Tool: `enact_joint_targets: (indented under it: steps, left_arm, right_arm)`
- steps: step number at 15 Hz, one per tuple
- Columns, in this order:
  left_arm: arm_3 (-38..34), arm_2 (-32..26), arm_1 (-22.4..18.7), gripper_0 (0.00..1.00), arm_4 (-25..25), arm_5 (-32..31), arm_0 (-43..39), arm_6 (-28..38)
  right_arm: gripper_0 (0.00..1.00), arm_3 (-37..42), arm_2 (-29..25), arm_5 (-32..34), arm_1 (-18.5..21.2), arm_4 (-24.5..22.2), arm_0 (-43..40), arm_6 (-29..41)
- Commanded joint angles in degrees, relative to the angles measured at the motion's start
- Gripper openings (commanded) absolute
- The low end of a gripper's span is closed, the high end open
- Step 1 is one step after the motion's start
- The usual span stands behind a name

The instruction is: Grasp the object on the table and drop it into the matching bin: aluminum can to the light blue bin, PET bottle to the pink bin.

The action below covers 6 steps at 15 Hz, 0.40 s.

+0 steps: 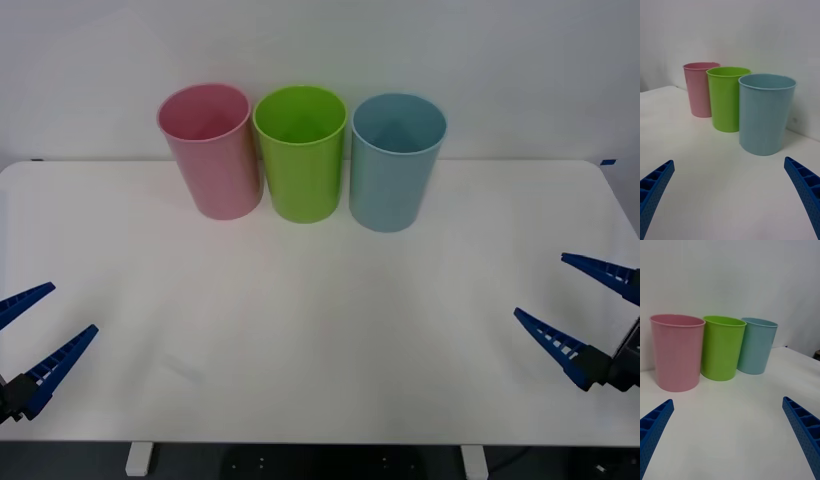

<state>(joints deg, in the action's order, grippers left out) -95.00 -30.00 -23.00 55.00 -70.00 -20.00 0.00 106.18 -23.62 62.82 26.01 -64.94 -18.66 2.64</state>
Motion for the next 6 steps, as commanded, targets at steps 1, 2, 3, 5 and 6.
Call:
enact_joint_targets:
  steps: [1, 2, 3, 5, 6]
  left_arm:
    - [0.00, 0.00, 0.00, 1.00, 0.00, 0.00, 0.00, 0.00]
    - [0.00, 0.00, 0.00, 1.00, 0.00, 0.00, 0.00, 0.00]
    - [0.00, 0.00, 0.00, 1.00, 0.00, 0.00, 0.00, 0.00]
    - [0.00, 0.00, 0.00, 1.00, 0.00, 0.00, 0.00, 0.00]
    - [0.00, 0.00, 0.00, 1.00, 0.00, 0.00, 0.00, 0.00]
  right_arm:
    - [1.00, -0.01, 0.16, 1.96, -0.79, -0.01, -1.99, 0.00]
    - [1.00, -0.01, 0.24, 1.87, -0.87, -0.01, -2.25, 0.08]
    - [1.00, -0.01, 0.24, 1.87, -0.87, -0.01, -2.25, 0.08]
    - [1.00, -0.01, 0.24, 1.87, -0.87, -0.01, -2.25, 0.08]
    - [1.00, -0.01, 0.24, 1.87, -0.87, -0.01, -2.25, 0.08]
